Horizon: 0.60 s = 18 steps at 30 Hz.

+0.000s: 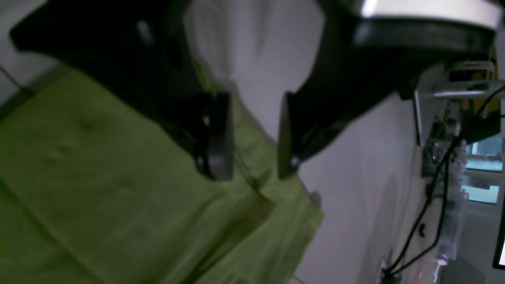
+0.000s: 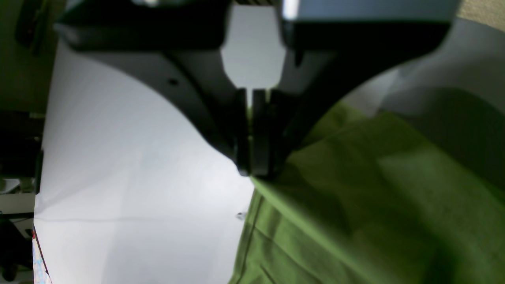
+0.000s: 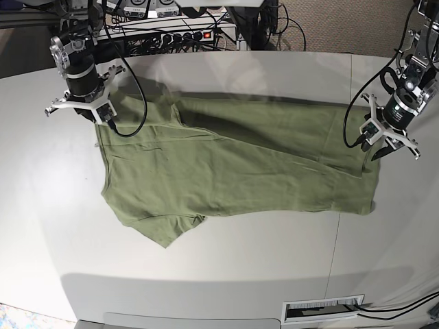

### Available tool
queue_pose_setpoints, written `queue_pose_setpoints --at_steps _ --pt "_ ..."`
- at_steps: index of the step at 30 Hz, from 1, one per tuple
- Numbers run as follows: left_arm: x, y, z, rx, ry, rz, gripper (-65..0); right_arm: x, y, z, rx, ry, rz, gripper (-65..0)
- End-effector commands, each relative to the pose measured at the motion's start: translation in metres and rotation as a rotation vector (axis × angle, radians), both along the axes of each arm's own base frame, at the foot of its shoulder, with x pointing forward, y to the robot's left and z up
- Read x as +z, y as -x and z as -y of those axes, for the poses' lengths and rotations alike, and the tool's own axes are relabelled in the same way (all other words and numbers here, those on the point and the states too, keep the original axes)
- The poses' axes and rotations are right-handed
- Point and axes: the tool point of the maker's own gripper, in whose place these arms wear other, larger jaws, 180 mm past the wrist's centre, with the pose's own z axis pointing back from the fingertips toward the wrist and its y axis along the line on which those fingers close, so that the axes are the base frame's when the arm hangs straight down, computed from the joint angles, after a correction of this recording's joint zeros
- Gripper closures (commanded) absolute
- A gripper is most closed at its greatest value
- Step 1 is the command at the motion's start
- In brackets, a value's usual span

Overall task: Fold the T-shirt properly
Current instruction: 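Lower the shoulder edges with both grippers and release the shirt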

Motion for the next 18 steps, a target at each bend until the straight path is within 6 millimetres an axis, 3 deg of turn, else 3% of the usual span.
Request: queue_pose_setpoints --at_steps 1,5,15,18 --pt "0.013 -0.007 -0.002 -0.017 -0.005 0.037 -20.7 0.011 -0.006 0.005 -0.001 0.024 0.040 -6.1" --pt "0.005 0.000 0.003 -0.054 0.002 -0.019 -20.6 0.021 -0.011 0.015 -0.080 0.024 0.108 -18.7" --pt "0.001 0.008 0.004 -0.060 -0.003 -0.042 -20.0 0.043 -0.010 0.049 -0.316 0.041 0.248 -19.1" --pt "0.010 0.004 0.006 -0.075 -0.012 -0.020 -12.3 0.038 -0.012 0.040 -0.312 -0.038 0.243 -18.7"
